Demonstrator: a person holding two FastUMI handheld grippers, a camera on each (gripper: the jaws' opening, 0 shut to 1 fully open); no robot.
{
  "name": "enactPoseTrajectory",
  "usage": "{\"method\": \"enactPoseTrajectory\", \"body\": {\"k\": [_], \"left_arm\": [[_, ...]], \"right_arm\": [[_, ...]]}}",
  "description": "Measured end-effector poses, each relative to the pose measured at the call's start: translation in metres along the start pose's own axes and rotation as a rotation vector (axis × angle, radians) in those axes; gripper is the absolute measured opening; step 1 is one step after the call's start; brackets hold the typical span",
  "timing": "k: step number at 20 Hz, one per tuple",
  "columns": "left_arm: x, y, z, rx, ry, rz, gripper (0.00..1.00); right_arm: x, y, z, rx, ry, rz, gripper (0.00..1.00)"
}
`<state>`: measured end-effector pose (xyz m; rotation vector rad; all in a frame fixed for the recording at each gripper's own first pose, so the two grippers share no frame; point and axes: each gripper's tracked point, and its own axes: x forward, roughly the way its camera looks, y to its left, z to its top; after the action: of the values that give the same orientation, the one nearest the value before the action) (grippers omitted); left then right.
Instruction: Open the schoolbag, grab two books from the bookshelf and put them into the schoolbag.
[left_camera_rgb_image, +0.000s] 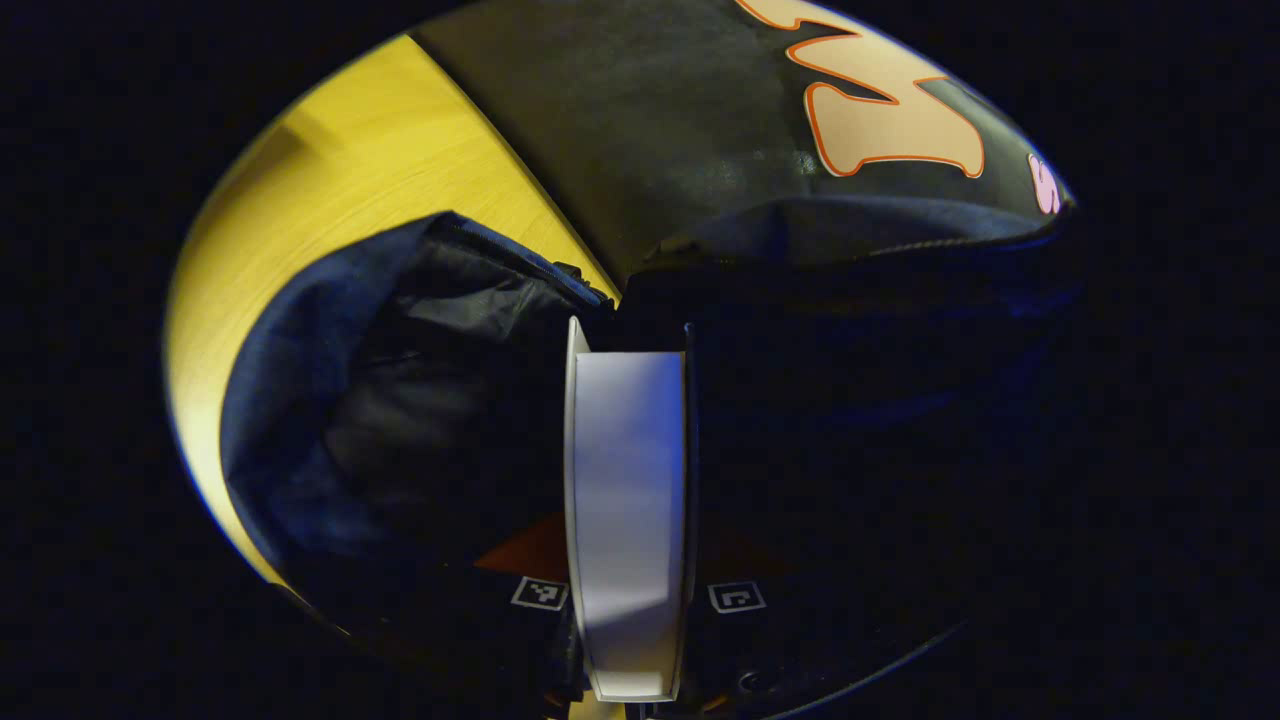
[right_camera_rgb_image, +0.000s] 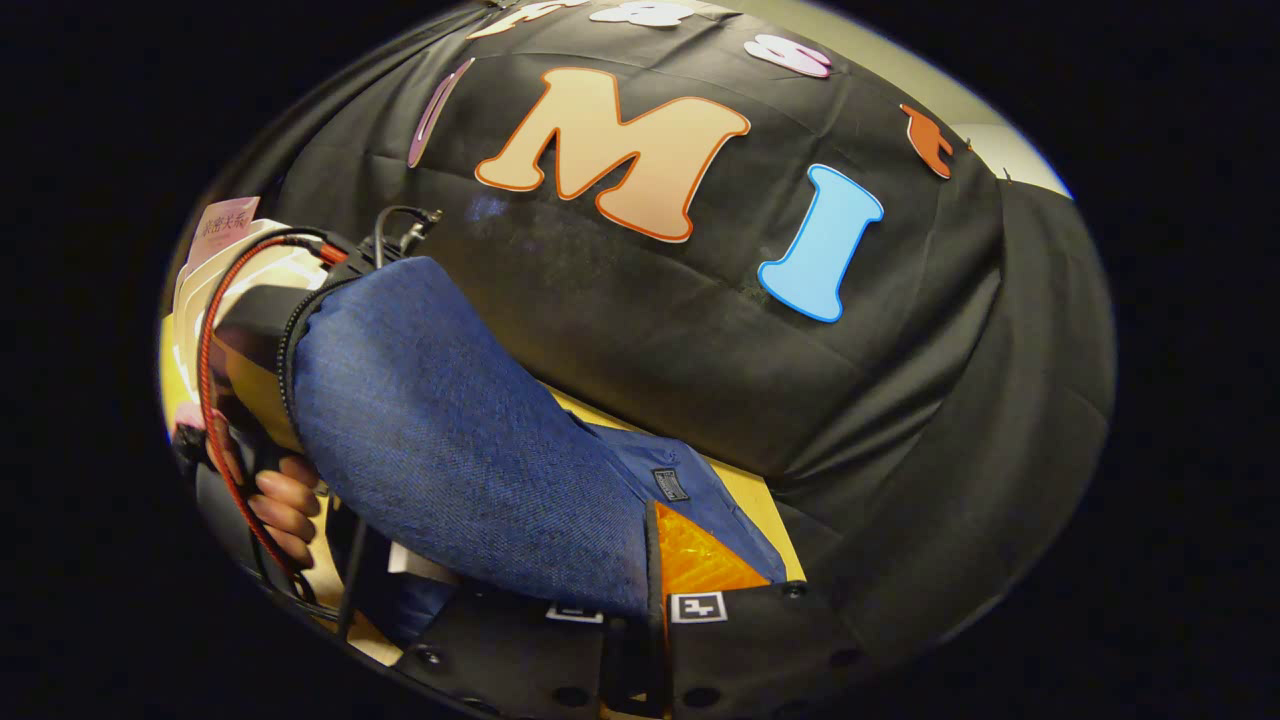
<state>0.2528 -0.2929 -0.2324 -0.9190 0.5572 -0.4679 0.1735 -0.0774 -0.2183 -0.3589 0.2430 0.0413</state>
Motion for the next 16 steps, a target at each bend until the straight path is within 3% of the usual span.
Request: {"method": "enactPoseTrajectory", "body": {"k": [2,4,6,7,8,10,12,14,16], "left_arm": [[0.012,0.010,0.002,-0.014,-0.020,0.015,0.36],[0.026,0.023,-0.001,-0.030,-0.001,0.089,0.37],[0.032,0.032,-0.003,-0.024,0.016,0.141,0.46],[0.029,0.037,-0.001,-0.001,0.012,0.170,0.56],[0.023,0.043,0.000,0.023,0.014,0.208,0.53],[0.010,0.048,0.003,0.046,0.019,0.244,0.78],[-0.003,0.048,0.008,0.074,0.022,0.271,0.78],[-0.019,0.047,0.011,0.092,0.023,0.272,0.89],[-0.038,0.045,0.012,0.112,0.021,0.288,0.84]], "right_arm": [[0.001,0.002,-0.002,0.009,0.005,0.003,0.08],[0.000,0.001,-0.005,0.022,0.014,0.000,0.08],[0.000,0.000,-0.006,0.023,0.018,-0.002,0.08],[0.000,-0.001,-0.007,0.026,0.020,-0.003,0.08],[0.001,-0.001,-0.008,0.028,0.023,-0.002,0.08],[0.001,-0.002,-0.008,0.035,0.026,-0.005,0.08],[0.001,-0.008,-0.008,0.066,0.031,-0.012,0.08],[0.000,-0.013,-0.009,0.110,0.037,-0.020,0.08],[0.002,-0.014,-0.008,0.123,0.046,-0.024,0.08]]}}
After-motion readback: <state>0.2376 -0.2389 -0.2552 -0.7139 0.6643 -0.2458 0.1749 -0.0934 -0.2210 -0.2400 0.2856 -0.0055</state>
